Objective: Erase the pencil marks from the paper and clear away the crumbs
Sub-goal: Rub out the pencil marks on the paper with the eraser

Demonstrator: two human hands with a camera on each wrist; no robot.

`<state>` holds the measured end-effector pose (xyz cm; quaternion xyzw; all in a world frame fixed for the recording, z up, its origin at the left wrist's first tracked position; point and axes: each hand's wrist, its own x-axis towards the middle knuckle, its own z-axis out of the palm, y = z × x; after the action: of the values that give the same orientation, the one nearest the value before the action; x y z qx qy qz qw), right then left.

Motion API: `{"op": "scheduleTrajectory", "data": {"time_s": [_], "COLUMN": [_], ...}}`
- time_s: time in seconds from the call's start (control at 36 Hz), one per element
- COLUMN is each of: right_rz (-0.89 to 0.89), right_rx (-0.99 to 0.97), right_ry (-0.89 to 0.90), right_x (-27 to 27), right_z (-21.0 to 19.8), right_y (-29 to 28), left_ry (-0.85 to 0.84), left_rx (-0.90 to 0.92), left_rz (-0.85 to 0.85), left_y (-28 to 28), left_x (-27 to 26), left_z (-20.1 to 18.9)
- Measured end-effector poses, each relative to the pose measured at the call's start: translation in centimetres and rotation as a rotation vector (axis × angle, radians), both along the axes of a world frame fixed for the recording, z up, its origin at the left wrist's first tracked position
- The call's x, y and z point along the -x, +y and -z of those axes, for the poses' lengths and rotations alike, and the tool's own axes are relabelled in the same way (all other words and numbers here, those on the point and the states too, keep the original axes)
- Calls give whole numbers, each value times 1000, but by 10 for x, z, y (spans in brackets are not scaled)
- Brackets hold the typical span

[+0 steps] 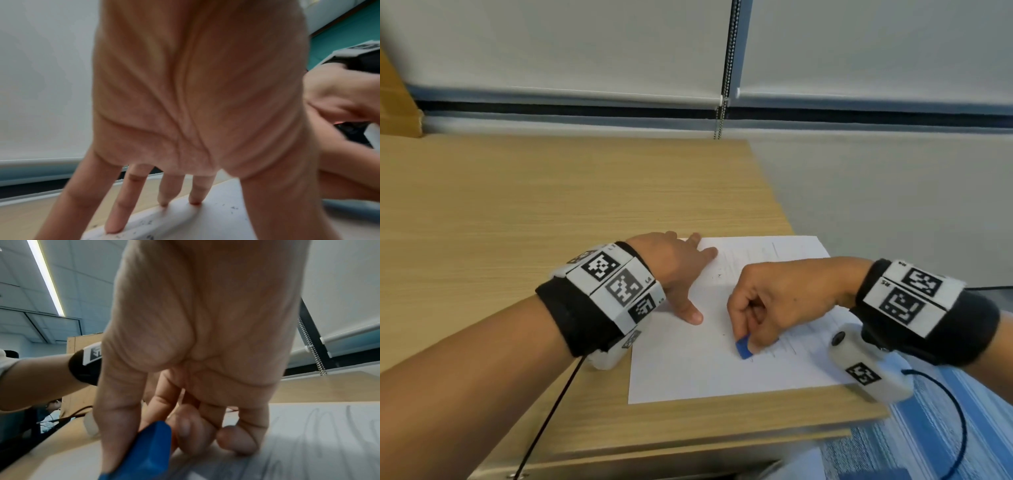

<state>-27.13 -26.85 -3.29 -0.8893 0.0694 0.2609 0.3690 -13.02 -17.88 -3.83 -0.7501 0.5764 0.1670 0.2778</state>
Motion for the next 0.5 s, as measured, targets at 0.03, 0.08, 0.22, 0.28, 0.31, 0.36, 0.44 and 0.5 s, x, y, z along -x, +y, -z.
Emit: {"op": "scheduleTrajectory", "data": {"time_s": [0.03,0.08,0.22,0.28,0.31,0.36,0.44,0.5], "right_rz": [11,97,180,187,191,198,196,146], "right_rx": [14,42,47,47,46,46,36,0], "right_ry": [-11,-93,-179,-194,-202,-218,-225,-174], "right_x": [-2,-5,2,5,5,6,8,10], "right_z": [-1,1,8,9,9,9,10,8], "right_y": [-1,-4,-5,-4,-4,-3,-2,-1], "left_ry": [-1,-3,22,51,69,90,70,63], "left_rx": [-2,-1,-13,-21,-29,-51,-63,-58], "left_rz": [-1,-3,-7,-17,-30,-57,-74,-81], "left_y": [0,0,0,2,4,7,8,7], "left_x": [1,2,6,6,6,9,16,19], "left_z": [0,-1,-7,-7,-6,-1,5,6]}}
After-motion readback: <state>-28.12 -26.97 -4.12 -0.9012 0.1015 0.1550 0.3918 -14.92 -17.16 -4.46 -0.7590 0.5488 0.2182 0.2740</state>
